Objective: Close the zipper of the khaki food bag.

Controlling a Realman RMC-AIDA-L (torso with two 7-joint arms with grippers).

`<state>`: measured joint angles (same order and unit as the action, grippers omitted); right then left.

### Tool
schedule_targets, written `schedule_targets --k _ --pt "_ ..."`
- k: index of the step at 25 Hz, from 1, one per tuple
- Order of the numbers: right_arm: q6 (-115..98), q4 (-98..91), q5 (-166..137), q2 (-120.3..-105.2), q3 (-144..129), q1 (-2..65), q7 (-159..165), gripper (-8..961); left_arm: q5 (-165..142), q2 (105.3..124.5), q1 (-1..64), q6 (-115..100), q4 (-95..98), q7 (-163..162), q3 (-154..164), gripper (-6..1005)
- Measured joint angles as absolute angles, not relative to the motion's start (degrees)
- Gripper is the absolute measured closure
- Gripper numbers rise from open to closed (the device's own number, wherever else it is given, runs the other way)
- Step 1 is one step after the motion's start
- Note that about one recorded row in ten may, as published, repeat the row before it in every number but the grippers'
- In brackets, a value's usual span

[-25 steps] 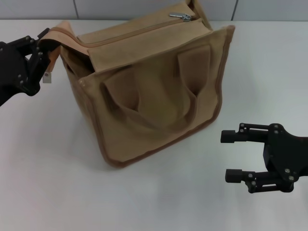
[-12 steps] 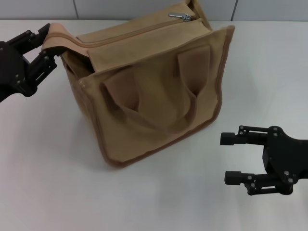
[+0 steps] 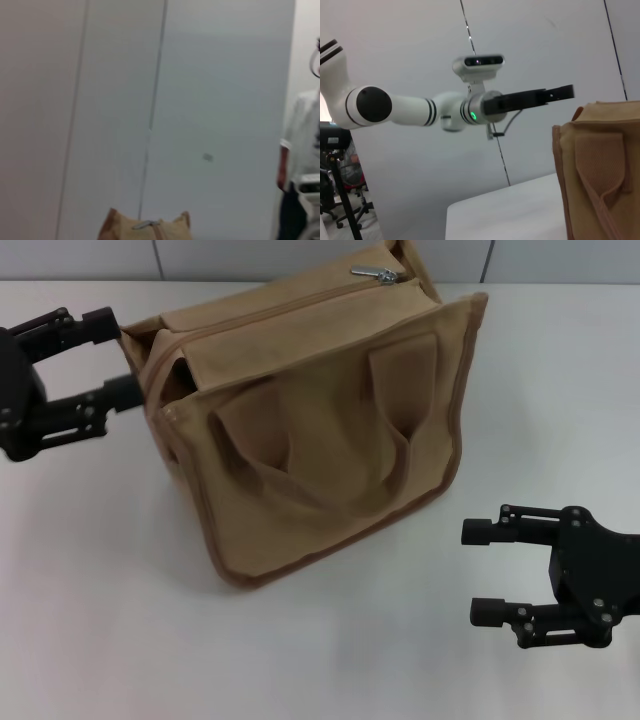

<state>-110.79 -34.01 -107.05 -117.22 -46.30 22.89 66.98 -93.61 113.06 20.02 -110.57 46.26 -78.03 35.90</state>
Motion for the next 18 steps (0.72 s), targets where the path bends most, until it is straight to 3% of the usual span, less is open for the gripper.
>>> schedule_targets --k 3,10,15,18 --pt "-110.6 -34.0 -107.1 -117.15 -46.2 22.8 67.0 187 -94.7 111.19 20.7 -113.6 50.4 -83.4 35.6 188" --pt "-110.1 -34.0 -107.1 -117.15 -46.2 22.9 67.1 187 -89.9 110.00 21.5 -115.2 50.9 -88.1 40.6 180" --pt "-110.1 -34.0 -107.1 -117.10 -46.4 23.0 67.0 187 -88.3 111.12 22.1 -115.2 48.6 -87.5 48.3 174" --pt "-110.1 -34.0 -107.2 -117.06 -46.6 22.9 66.5 188 -90.6 113.89 24.6 -114.9 37.9 -80.0 55.9 174"
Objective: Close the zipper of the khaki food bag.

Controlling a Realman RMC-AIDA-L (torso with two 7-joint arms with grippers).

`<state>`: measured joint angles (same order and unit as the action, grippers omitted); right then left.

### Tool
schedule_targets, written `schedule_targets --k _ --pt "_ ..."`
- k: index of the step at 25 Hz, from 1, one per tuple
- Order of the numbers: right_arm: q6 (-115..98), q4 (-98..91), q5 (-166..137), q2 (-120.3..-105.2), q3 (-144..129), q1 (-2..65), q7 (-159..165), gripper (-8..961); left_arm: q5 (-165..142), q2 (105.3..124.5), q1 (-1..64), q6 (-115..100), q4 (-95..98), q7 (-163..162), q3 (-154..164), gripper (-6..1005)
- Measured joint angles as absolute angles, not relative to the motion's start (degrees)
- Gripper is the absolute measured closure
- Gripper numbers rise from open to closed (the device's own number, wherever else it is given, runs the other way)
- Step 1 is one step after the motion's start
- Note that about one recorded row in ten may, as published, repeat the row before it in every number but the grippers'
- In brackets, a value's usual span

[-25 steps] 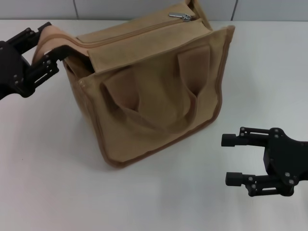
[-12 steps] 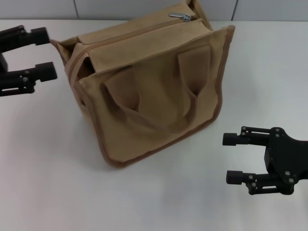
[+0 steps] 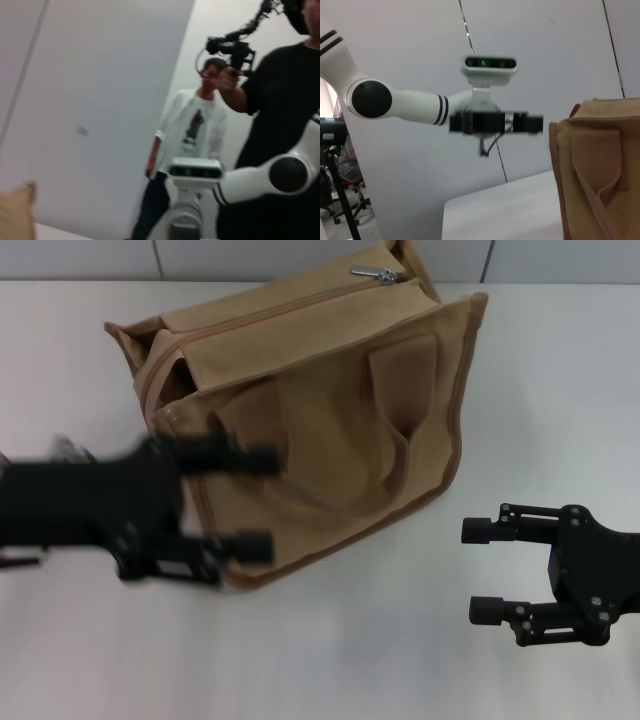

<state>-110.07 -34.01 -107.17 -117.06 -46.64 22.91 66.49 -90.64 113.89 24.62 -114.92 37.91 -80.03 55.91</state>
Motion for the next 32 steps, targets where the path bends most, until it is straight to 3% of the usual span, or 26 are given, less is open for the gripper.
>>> schedule_targets --k 9,16,24,32 --pt "-108.9 -32.4 -108.5 -117.43 -46.6 22.3 63.5 188 -98.9 118.10 24.3 -111.4 29.6 -67.6 56.4 177" --pt "-105.0 -28.9 -109.5 -117.59 -46.9 22.0 60.1 188 -101.2 118.32 24.8 -102.4 23.1 -59.7 56.9 183" --pt "-101.8 -27.6 -112.1 -118.91 -47.0 22.9 59.0 188 -101.3 118.27 24.4 -99.6 22.3 -57.7 57.3 186" --pt "-101.2 -27.3 -112.2 -118.96 -47.0 23.4 58.9 188 -102.4 118.30 24.7 -99.4 22.3 -58.2 57.5 186"
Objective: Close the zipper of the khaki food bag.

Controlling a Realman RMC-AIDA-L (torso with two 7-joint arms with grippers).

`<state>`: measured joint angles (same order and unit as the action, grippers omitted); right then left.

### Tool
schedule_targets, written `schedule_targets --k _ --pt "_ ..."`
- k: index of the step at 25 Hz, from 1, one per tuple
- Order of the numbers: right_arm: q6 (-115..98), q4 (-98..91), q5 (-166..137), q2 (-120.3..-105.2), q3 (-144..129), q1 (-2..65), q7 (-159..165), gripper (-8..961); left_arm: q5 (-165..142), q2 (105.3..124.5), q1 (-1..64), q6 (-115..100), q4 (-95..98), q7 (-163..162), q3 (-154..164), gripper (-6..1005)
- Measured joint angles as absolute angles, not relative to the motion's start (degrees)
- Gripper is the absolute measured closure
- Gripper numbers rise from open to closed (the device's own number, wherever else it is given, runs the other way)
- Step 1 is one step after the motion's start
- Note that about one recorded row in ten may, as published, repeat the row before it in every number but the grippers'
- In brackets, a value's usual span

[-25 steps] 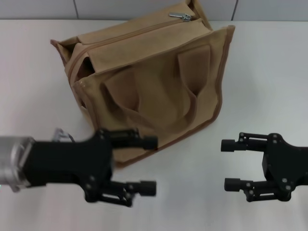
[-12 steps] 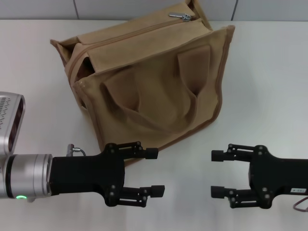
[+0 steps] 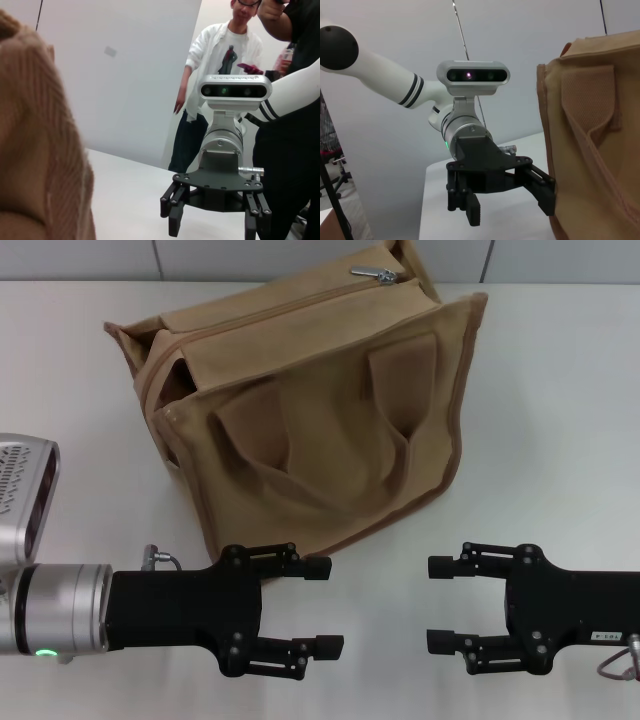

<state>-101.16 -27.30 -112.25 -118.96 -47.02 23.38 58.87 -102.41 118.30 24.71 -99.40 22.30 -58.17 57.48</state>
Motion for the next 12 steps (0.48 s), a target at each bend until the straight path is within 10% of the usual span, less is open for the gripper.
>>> schedule_targets --k 12 --pt "-101.5 -26.2 -112.2 -119.00 -47.0 23.4 57.7 188 -102.5 118.30 24.5 -99.1 22.3 -58.1 57.5 186"
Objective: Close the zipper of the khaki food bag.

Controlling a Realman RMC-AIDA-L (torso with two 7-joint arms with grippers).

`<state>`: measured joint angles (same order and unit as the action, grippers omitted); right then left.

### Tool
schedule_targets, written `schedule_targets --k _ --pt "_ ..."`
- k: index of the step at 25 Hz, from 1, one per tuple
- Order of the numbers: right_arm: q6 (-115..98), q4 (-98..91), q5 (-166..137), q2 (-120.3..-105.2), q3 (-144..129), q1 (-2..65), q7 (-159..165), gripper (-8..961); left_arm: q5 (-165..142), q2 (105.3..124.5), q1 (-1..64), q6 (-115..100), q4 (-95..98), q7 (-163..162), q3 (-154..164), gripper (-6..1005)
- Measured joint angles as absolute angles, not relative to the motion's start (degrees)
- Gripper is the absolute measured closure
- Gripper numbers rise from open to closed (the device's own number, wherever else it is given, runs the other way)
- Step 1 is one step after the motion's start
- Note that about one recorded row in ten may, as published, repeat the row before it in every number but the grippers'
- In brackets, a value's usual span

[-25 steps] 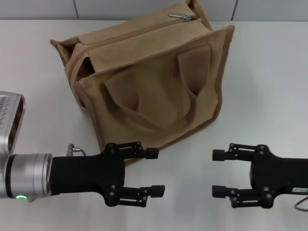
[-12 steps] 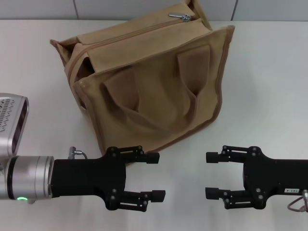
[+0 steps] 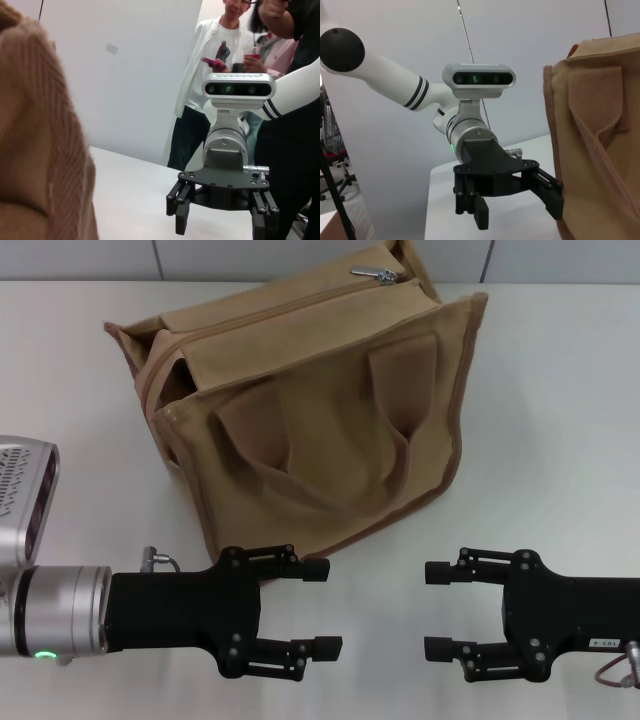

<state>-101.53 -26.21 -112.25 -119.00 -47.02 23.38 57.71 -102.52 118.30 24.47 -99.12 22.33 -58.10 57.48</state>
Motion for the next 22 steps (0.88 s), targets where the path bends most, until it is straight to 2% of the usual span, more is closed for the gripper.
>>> schedule_targets --k 22 --pt "-101.9 -25.9 -112.0 -119.00 -47.0 23.4 57.7 188 -102.7 118.21 24.3 -99.0 22.1 -57.7 57.5 186"
